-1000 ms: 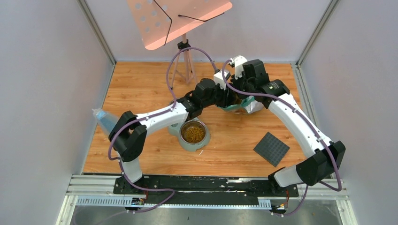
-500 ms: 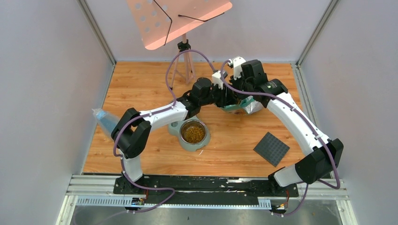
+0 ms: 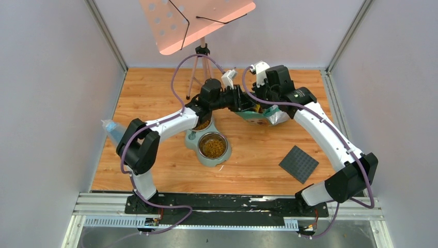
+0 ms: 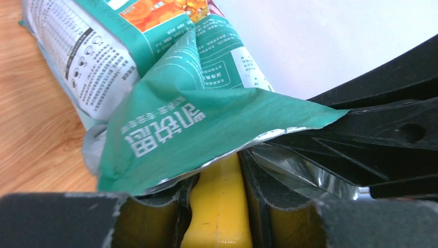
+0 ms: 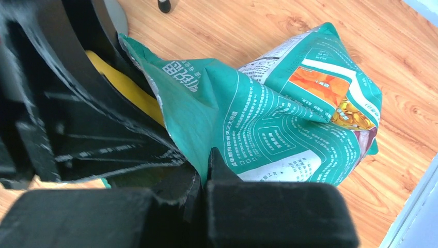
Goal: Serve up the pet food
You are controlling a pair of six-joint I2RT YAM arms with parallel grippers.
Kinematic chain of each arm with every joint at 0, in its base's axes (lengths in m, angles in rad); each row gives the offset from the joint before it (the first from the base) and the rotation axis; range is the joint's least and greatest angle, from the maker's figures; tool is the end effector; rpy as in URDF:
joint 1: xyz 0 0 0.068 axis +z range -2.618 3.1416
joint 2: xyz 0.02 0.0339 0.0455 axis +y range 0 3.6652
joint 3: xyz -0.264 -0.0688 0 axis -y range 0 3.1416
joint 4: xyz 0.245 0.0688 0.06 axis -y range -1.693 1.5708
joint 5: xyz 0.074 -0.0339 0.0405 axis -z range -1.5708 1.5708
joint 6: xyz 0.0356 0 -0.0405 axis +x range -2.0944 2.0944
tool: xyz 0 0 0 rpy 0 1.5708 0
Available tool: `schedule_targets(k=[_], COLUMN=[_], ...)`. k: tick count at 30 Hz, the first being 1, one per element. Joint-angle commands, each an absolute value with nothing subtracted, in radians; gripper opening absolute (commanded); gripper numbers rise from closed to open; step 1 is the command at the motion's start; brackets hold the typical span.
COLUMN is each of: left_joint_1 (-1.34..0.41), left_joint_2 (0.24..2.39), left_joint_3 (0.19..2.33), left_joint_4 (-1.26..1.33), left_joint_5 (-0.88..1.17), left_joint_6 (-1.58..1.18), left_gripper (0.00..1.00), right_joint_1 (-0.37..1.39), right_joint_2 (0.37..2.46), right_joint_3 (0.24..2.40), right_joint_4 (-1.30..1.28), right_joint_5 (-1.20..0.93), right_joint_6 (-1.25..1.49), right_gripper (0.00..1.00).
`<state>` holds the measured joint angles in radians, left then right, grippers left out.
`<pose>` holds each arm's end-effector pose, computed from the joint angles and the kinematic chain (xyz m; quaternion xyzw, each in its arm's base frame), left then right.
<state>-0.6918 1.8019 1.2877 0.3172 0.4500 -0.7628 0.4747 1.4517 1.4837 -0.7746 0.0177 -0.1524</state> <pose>0.3192 -0.2845 0.2815 0.1146 0.7583 -0.5398 0.3471 0.2781 0.1422 0.3693 -0.2790 0.8719 0.0566 0.3984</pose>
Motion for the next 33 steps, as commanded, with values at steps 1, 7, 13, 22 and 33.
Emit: schedule_targets(k=[1, 7, 13, 22, 33], left_joint_1=[-0.614, -0.547, -0.494, -0.409, -0.331], left_joint_2=[1.737, 1.699, 1.654, 1.604, 1.660], left_joint_3=[1.285, 1.236, 1.195, 1.124, 1.100], left_joint_4=[0.326, 0.390, 0.461, 0.621, 0.820], left_joint_5=[0.489, 0.511, 0.561, 0.663, 0.829], left_joint_6=[-0.907, -1.005, -1.054, -1.163, -1.336], left_gripper=[0.00, 0.00, 0.00, 0.00, 0.00], right_joint_1=[0.461, 0.453, 0.451, 0.440, 0.440], right_joint_2=[1.410, 1.423, 1.434, 1.458, 1.504], right_joint_3=[1.486, 1.483, 1.497, 1.514, 1.593], right_joint_4=[-0.707, -0.690, -0.680, -0.673, -0.702], right_joint_5=[0.096, 0.116, 0.140, 0.189, 0.177], right_joint_6=[-0.181, -0.194, -0.212, -0.231, -0.250], right_gripper=[0.00, 0.00, 0.00, 0.00, 0.00])
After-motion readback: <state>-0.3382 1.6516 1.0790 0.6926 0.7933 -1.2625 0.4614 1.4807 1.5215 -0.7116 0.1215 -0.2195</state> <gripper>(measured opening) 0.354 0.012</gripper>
